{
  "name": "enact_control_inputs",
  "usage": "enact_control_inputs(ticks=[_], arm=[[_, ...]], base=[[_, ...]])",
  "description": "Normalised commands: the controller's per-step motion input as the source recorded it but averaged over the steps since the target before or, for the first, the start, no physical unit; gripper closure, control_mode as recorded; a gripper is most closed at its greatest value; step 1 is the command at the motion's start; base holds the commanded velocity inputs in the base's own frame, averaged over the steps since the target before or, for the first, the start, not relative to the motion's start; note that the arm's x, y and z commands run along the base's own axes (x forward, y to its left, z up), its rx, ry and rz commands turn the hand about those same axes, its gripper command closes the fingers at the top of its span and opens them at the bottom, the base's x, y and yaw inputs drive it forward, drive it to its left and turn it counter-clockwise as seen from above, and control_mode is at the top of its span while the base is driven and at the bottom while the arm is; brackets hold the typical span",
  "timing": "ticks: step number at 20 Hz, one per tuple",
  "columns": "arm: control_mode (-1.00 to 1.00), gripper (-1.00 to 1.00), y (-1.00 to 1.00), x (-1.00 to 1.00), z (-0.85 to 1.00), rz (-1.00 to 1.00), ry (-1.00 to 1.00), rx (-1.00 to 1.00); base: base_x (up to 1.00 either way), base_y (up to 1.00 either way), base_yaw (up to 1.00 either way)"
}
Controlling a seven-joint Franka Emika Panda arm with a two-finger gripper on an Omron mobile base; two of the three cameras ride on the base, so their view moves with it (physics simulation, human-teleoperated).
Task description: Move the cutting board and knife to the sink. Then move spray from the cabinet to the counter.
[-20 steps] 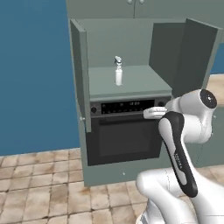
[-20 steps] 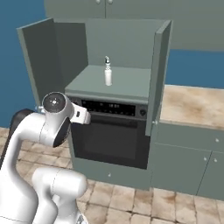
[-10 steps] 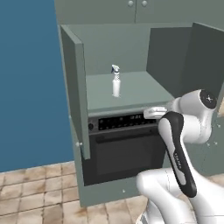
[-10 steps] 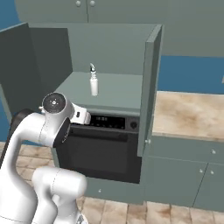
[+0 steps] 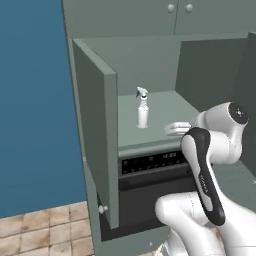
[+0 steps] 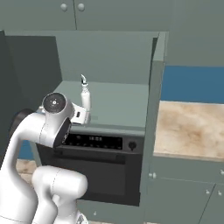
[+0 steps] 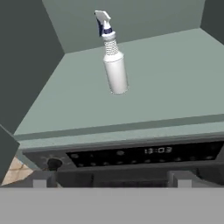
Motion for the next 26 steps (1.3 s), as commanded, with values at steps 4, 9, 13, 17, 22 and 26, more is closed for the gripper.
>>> enact_control_inputs(ticks=[4,9,13,17,22,26], arm=[[1.0,-1.0,0.0,0.0,0.0,0.0,0.0,0.0],[1.0,-1.0,0.0,0.0,0.0,0.0,0.0,0.0],[1.0,-1.0,0.0,0.0,0.0,0.0,0.0,0.0],[1.0,-1.0,0.0,0.0,0.0,0.0,0.0,0.0],[1.0,-1.0,0.0,0.0,0.0,0.0,0.0,0.0],[1.0,-1.0,0.0,0.0,0.0,0.0,0.0,0.0]], base=[[0.68,0.0,-0.05],[0.68,-0.01,0.0],[0.57,0.02,0.0],[0.21,-0.08,0.05],[0.0,-0.14,0.17],[0.0,-0.06,0.22]])
